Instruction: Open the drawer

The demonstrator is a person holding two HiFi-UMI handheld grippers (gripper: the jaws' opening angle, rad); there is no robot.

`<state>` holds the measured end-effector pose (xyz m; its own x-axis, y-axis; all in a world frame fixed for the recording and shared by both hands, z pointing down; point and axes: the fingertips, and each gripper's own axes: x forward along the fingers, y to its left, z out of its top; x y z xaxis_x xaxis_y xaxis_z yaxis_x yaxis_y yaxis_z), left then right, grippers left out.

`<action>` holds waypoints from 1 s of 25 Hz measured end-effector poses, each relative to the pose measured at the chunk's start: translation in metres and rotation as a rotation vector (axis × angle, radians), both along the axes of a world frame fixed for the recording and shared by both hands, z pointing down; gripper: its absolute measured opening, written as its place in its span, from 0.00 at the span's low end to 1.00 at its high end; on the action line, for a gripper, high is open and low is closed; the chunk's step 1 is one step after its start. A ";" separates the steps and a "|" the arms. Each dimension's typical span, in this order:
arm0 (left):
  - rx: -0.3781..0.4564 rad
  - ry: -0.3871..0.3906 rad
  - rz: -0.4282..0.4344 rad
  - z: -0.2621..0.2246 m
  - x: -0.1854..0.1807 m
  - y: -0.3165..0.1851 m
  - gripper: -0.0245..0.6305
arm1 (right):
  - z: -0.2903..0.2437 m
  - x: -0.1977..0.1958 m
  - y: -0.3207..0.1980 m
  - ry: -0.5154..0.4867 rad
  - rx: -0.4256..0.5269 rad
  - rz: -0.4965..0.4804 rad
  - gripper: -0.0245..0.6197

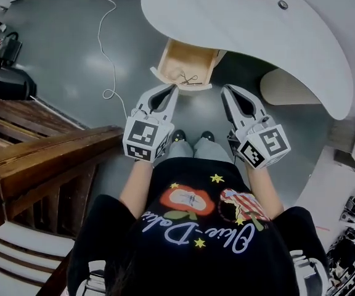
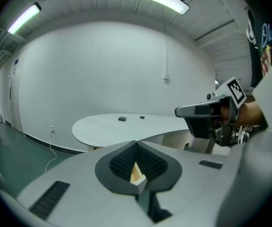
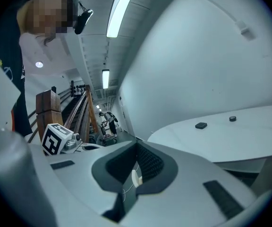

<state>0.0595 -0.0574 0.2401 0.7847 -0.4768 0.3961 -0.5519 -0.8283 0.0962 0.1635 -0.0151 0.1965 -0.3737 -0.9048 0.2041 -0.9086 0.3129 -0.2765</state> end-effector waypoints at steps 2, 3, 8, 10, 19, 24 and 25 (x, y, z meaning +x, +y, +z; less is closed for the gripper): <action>0.010 0.008 0.011 -0.012 0.008 0.006 0.04 | -0.011 0.005 0.002 0.000 0.015 -0.006 0.04; 0.016 0.007 0.019 -0.017 0.012 0.009 0.05 | -0.015 0.007 0.004 -0.001 0.024 -0.007 0.04; 0.059 0.005 0.061 -0.039 0.027 0.022 0.05 | -0.034 0.019 0.014 0.008 0.072 -0.013 0.04; 0.077 0.014 0.078 -0.050 0.034 0.026 0.05 | -0.039 0.025 0.015 0.021 0.085 -0.018 0.04; 0.127 0.041 0.133 -0.078 0.055 0.043 0.05 | -0.057 0.036 0.028 0.030 0.113 -0.016 0.04; 0.113 0.034 0.127 -0.071 0.052 0.048 0.05 | -0.054 0.034 0.033 0.027 0.110 -0.036 0.04; 0.107 0.036 0.123 -0.070 0.051 0.049 0.04 | -0.054 0.033 0.034 0.030 0.109 -0.040 0.04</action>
